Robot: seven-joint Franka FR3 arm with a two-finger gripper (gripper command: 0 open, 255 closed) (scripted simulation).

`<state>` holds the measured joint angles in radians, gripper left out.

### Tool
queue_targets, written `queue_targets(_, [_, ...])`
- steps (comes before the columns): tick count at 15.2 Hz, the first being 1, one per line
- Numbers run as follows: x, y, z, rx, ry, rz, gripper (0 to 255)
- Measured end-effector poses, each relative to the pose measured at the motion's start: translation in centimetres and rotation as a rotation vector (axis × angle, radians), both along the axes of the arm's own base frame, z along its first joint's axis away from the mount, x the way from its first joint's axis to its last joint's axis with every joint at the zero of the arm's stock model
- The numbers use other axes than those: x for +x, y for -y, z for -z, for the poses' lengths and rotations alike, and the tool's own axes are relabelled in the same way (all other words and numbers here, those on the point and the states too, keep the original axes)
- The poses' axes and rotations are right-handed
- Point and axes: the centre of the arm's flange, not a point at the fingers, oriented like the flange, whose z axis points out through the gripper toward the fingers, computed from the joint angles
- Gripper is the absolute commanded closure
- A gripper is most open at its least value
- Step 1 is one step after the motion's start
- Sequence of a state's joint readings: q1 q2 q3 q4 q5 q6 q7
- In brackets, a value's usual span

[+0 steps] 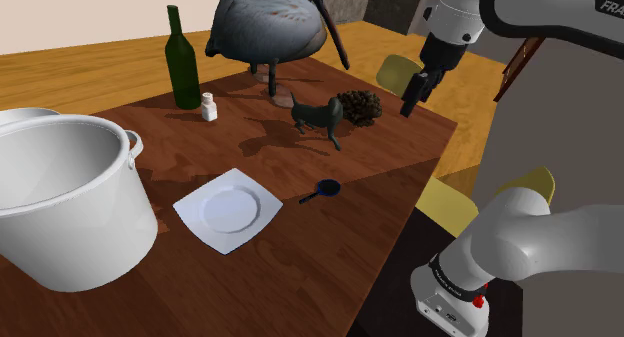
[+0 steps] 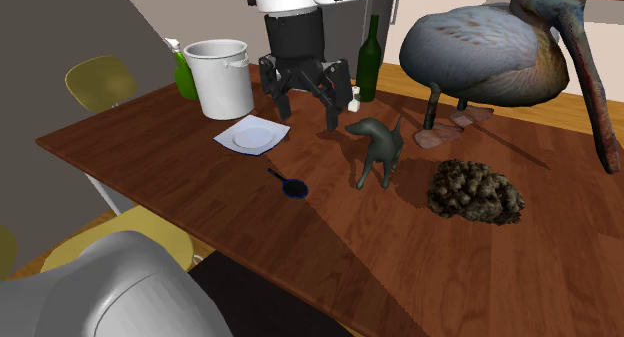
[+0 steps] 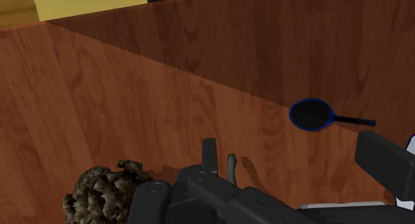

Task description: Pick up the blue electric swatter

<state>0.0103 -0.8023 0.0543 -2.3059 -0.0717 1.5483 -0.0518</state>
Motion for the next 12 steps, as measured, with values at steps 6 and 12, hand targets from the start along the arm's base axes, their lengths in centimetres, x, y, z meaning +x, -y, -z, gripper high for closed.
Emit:
queue_targets(6, [2.8, -0.8, 4.6, 0.025, -0.025, -0.154, 0])
queue_targets(12, [6.3, -3.1, 10.6, 0.061, -0.059, -0.386, 0])
